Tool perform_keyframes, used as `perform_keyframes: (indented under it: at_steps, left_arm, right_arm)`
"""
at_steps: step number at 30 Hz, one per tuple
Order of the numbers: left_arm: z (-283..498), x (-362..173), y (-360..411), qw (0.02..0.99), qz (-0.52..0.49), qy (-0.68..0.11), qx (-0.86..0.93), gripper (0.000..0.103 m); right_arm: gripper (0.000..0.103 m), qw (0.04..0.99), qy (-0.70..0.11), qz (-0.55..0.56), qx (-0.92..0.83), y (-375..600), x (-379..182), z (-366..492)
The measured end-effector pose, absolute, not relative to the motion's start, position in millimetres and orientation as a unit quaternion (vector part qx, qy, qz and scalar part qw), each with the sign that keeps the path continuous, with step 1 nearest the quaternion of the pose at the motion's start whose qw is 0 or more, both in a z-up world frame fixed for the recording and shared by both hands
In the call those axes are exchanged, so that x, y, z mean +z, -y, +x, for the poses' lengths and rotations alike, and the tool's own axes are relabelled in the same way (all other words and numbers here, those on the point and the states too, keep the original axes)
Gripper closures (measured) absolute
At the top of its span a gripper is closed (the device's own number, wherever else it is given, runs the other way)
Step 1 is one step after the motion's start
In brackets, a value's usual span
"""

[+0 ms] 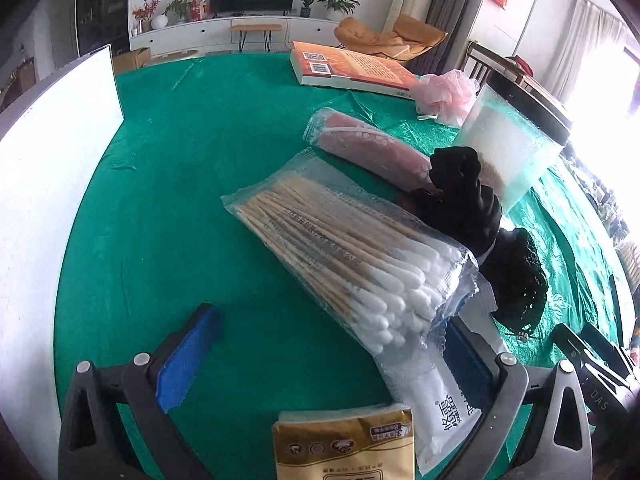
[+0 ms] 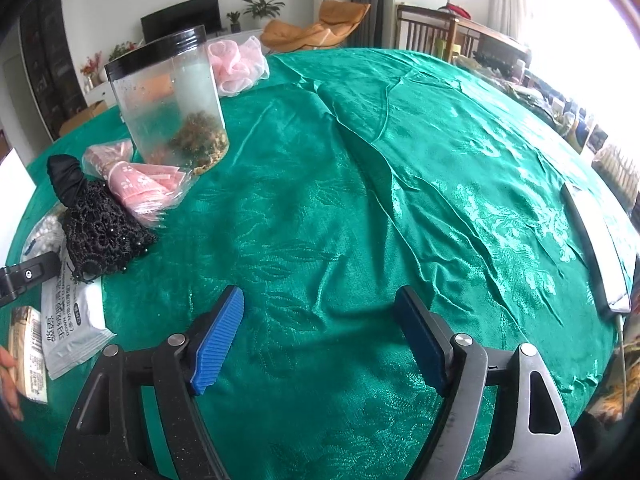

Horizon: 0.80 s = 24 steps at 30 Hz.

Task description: Organize soft objects

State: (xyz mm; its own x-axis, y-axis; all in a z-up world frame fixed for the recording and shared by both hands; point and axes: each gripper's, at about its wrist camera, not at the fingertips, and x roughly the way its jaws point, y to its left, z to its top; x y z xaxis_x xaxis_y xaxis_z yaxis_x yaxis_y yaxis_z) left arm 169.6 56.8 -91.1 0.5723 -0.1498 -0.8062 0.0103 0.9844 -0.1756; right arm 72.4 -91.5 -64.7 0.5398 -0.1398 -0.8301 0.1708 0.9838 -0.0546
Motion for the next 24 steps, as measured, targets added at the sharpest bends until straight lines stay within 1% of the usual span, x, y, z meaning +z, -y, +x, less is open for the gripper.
perform_keyframes:
  at_steps: [5,11,24]
  left_arm:
    - [157.1,-92.2,-60.6,0.889,-0.076,-0.451,-0.037,0.000]
    - [162.0,-95.4,-62.3,0.894,-0.065,-0.438,-0.065,0.000]
    - [160.7,-94.8,-62.8,0.894,-0.064,-0.438,-0.065,0.000]
  right_arm:
    - [0.022,0.877,-0.472,0.016,-0.089,91.5,-64.9,72.3]
    - [0.021,0.877,-0.472,0.016,-0.088,91.3,-65.1,72.4]
    - [0.021,0.877,-0.472,0.016,-0.088,90.5,-65.5,72.1]
